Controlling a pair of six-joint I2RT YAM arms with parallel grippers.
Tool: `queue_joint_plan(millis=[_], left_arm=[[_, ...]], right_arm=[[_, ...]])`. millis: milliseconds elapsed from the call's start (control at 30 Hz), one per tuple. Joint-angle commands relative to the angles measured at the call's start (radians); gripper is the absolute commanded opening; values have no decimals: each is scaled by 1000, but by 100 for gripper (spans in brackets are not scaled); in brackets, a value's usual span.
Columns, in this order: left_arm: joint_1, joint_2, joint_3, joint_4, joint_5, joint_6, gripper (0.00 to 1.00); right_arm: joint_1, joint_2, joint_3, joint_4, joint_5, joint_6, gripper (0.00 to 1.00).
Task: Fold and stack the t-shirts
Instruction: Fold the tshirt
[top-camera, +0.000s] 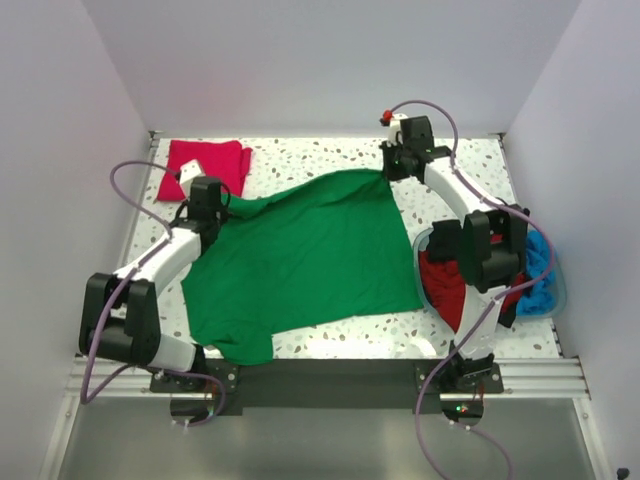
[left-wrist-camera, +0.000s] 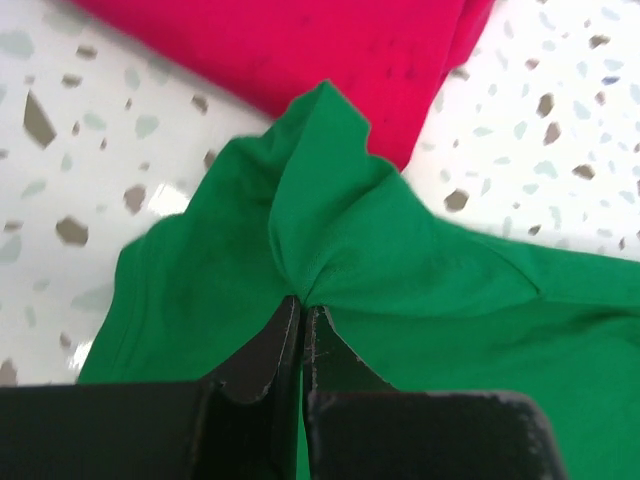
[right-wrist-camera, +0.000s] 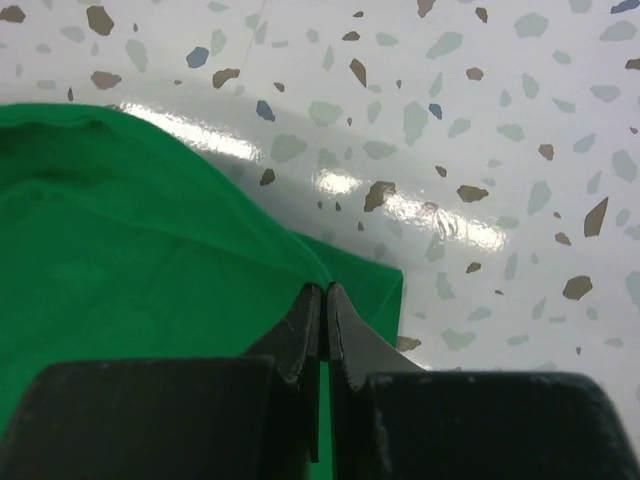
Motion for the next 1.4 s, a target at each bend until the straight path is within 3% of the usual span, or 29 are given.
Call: queue_joint_plan(millis=[0, 333, 567, 967, 1033, 1100, 1133, 1167, 1200, 1233, 1267, 1300, 1333, 1367], left_arm=[[9, -81, -65, -114, -25, -88, 0], [9, -239, -137, -320, 73, -209, 0], [7, -327, -103, -521, 59, -287, 0], [7, -420, -240, -535, 182, -287, 1], [7, -445, -263, -535, 199, -283, 7], [7, -468, -284, -553, 210, -276, 22], [7, -476, -295, -560, 214, -272, 43], [7, -485, -298, -570, 223, -269, 56], [7, -505, -298, -575, 233, -266, 65], [7, -515, -292, -581, 237, -266, 72], [7, -528, -284, -599, 231, -266, 93], [7, -548, -274, -610, 213, -266, 100], [7, -552, -246, -621, 202, -263, 100], [7, -560, -232, -626, 193, -259, 100]], right_arm=[[1, -94, -28, -3, 10, -60, 0], [3, -165, -120, -12, -16, -69, 0], [3, -185, -128, -29, 7, -55, 0], [3, -234, -247, -6, -8, -32, 0], [6, -255, -295, 0, -8, -23, 1], [4, -286, -350, 3, 0, -14, 3], [4, -297, -370, 9, 9, -3, 7], [4, -307, -387, 11, 15, -3, 15], [6, -318, -402, 6, 13, 24, 36], [4, -338, -405, -1, 13, 37, 42], [6, -349, -404, -6, 23, 45, 52], [4, -357, -393, -10, 21, 54, 57], [7, -378, -386, -14, 10, 58, 63], [7, -384, -378, -14, -28, 60, 81]])
